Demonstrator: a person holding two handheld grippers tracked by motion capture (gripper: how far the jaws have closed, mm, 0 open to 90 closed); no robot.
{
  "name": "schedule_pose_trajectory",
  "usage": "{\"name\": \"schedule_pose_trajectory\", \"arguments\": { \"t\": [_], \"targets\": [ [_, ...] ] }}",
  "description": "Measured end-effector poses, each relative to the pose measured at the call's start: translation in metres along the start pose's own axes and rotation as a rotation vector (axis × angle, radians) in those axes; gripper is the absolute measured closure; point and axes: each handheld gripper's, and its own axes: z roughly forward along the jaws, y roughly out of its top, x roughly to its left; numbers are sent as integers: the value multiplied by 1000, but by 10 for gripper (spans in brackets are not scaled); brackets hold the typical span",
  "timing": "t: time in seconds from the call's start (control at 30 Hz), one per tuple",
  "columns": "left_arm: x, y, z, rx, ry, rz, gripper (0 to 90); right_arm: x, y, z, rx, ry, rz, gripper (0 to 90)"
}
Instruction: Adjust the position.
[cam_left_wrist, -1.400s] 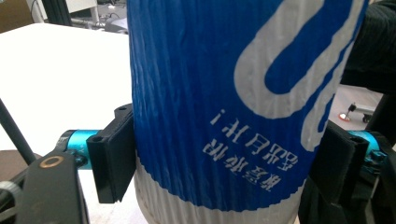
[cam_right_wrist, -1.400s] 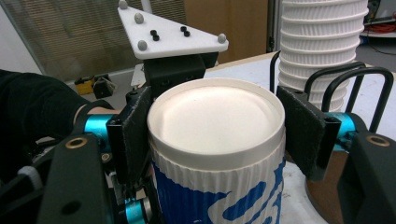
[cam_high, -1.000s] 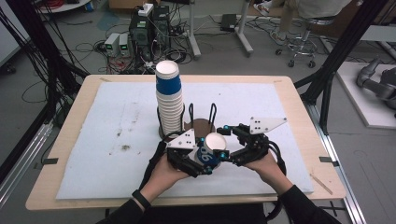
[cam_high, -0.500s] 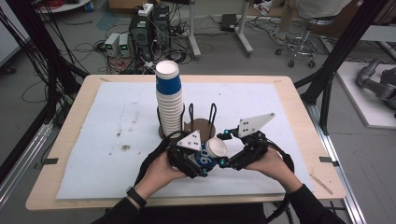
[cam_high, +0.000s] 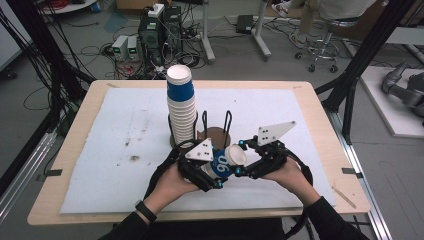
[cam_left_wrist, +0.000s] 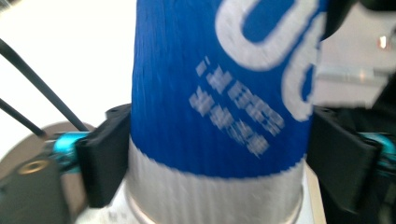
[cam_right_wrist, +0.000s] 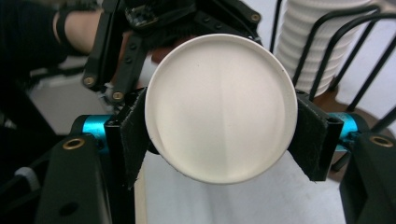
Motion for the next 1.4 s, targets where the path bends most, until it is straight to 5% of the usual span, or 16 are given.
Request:
{"name": "schedule_pose_trajectory", "arguments": {
  "t": [0.17, 0.27, 0.47, 0.73, 0.9, 1.03, 1.4],
  "targets": [
    [5, -6, -12, -218, -6, -61, 88, -6, -5, -10, -151, 36, 64, 302],
    [7, -8, -16, -298, -31, -95, 88, -7, -8, -13, -222, 59, 96, 302],
    [9, -12, -15, -328, -43, -127, 89, -8, -11, -14, -328, 79, 119, 302],
    [9, -13, -16, -326, -51, -125, 162, -8, -13, -10, -333, 93, 129, 303],
    [11, -10, -21, -286, -52, -108, 191, -10, -12, -10, -307, 98, 115, 300],
    [12, -6, -26, -231, -56, -80, 205, -8, -9, -10, -210, 48, 82, 203],
    [8, 7, -21, 43, -68, 20, 213, 2, 3, -11, 39, 8, -54, 203]
  ]
}}
